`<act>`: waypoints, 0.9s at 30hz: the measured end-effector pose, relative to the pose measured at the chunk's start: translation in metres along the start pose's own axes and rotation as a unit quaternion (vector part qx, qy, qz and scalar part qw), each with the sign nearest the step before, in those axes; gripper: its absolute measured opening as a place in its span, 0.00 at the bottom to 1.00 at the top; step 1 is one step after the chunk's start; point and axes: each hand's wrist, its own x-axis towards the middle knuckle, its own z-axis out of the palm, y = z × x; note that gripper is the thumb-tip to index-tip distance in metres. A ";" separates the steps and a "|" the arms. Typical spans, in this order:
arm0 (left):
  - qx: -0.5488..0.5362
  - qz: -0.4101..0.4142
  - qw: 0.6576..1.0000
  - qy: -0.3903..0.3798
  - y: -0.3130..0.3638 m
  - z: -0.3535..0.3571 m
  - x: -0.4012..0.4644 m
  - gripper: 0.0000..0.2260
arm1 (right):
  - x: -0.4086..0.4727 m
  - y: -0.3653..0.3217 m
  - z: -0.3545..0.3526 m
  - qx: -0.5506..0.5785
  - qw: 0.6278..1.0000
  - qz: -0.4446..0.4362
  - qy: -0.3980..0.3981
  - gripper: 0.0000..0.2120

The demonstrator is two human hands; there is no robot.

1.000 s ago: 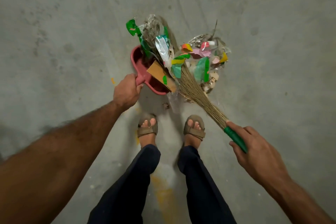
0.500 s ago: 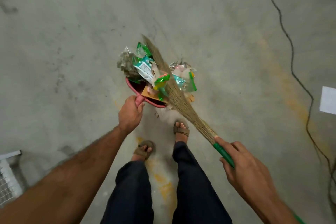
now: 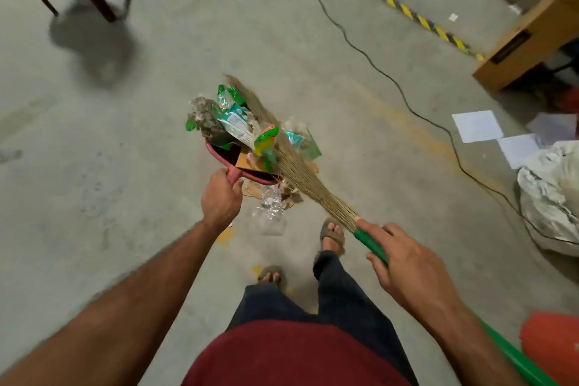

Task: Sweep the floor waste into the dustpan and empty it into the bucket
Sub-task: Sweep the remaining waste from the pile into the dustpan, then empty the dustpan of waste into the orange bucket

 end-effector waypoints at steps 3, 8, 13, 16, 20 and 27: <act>0.011 0.025 1.000 -0.004 0.014 -0.013 -0.023 0.11 | -0.042 0.000 -0.007 0.011 1.000 0.022 0.013 0.29; 0.034 0.099 0.994 -0.030 0.058 -0.012 -0.063 0.09 | -0.111 0.028 -0.014 0.026 0.996 0.076 0.036 0.30; 0.053 0.183 0.980 -0.064 0.125 0.019 -0.115 0.08 | -0.176 0.081 -0.010 0.057 0.986 0.145 0.052 0.31; 0.054 0.227 0.968 -0.093 0.174 0.052 -0.158 0.07 | -0.221 0.122 -0.004 0.077 0.976 0.195 0.060 0.32; 0.060 0.271 0.951 -0.133 0.238 0.110 -0.229 0.05 | -0.282 0.188 0.010 0.101 0.960 0.254 0.067 0.33; 0.083 0.347 0.912 -0.201 0.334 0.241 -0.362 0.08 | -0.398 0.303 0.038 0.130 0.921 0.364 0.056 0.33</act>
